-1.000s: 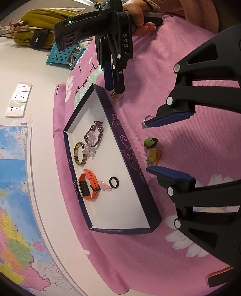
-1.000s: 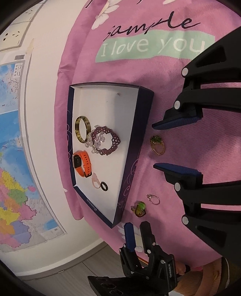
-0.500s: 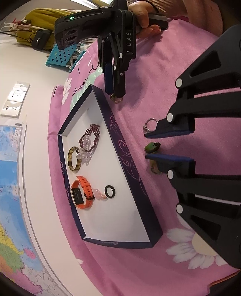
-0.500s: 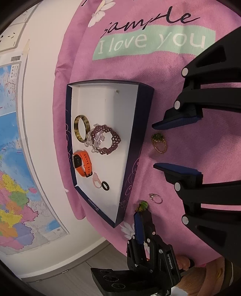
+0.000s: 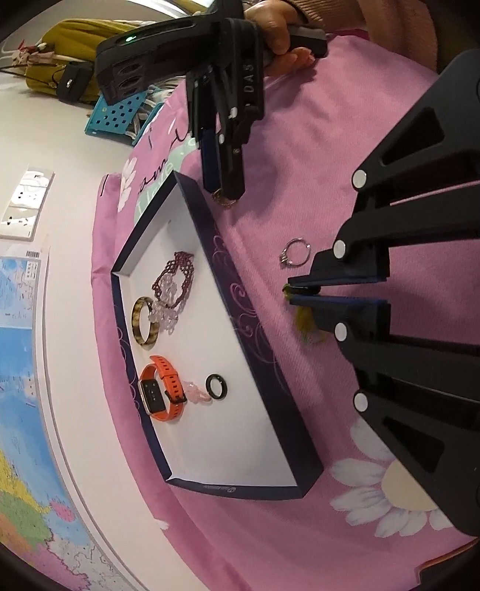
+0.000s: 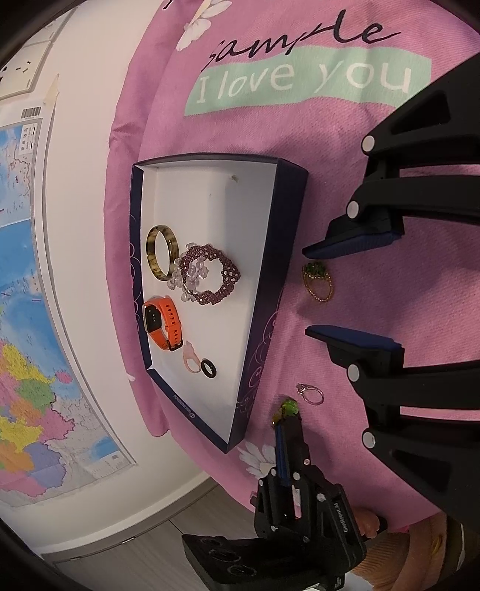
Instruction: Organize jewelry
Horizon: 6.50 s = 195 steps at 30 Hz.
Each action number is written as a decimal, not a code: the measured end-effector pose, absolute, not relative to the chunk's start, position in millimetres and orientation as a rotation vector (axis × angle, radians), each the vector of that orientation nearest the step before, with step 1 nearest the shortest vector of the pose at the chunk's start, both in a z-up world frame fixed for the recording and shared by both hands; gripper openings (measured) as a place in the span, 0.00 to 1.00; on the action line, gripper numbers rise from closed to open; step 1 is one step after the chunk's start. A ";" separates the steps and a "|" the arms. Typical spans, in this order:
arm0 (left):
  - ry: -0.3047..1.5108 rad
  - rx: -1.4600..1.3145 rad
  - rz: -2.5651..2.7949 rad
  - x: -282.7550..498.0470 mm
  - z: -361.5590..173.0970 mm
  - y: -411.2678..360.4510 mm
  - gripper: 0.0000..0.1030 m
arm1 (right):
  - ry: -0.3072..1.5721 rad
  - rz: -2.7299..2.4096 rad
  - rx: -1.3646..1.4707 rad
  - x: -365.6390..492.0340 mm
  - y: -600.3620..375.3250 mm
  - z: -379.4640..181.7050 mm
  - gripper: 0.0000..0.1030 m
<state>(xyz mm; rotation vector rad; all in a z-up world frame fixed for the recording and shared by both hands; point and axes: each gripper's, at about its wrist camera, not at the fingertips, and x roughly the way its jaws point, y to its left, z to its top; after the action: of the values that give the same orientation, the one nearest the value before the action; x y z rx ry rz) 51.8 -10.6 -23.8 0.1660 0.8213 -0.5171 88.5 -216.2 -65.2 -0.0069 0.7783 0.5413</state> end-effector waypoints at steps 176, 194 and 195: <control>0.876 0.107 -0.446 72.5 -27.6 10.5 0.41 | 0.763 0.625 -0.230 66.7 -148.0 -71.5 0.15; 0.889 0.086 -0.431 66.2 -28.6 8.8 0.20 | 0.754 0.628 -0.182 67.6 -157.7 -68.2 0.15; 0.888 0.083 -0.431 65.0 -28.6 9.4 0.20 | 0.753 0.628 -0.180 67.7 -157.8 -68.1 0.15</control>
<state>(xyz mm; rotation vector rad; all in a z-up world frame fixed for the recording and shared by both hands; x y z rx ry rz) 65.0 9.4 -28.6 0.0832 0.8884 -0.4306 67.7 -157.8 -68.1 -0.1805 0.7530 0.6281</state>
